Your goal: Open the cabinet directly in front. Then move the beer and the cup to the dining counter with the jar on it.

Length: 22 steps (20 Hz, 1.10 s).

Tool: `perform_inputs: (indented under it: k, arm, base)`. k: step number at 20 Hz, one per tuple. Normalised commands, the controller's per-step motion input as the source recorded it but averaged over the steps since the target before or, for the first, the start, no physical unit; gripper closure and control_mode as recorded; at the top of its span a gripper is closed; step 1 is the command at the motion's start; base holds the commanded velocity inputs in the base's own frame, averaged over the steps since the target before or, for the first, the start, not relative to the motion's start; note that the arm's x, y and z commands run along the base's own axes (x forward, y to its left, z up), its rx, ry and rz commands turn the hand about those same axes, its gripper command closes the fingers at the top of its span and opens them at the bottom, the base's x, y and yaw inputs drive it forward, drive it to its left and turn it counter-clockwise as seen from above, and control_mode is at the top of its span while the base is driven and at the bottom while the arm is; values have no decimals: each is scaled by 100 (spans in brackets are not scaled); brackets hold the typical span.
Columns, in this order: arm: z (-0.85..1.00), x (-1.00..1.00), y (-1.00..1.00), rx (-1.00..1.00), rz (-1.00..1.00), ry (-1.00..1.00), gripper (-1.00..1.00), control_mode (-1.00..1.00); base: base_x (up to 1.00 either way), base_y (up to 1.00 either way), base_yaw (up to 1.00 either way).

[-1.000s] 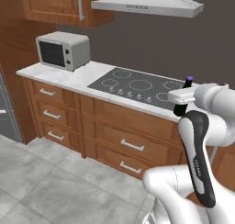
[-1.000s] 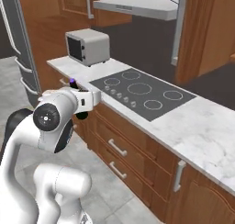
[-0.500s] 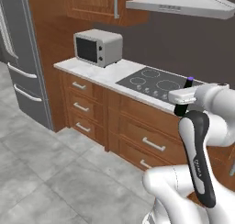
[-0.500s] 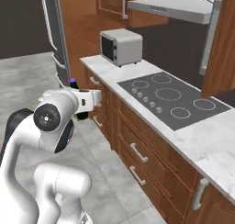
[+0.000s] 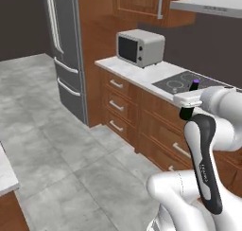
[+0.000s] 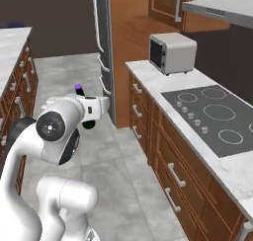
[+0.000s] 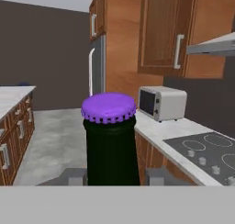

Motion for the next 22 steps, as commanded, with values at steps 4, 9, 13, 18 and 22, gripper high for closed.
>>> perform_inputs:
  k: [4, 9, 13, 18, 22]
  arm:
    - [0, 0, 0, 0, 0, 0, 100, 100]
    - [0, 0, 0, 0, 0, 0, 100, 100]
    - [0, 0, 0, 0, 0, 0, 100, 100]
    - [0, 0, 0, 0, 0, 0, 100, 100]
    - [0, 0, 0, 0, 0, 0, 100, 100]
  base:
    - [-8, 33, 34]
    - [-9, 42, 28]
    - [-3, 49, 25]
    - [-3, 55, 21]
    - [0, 58, 21]
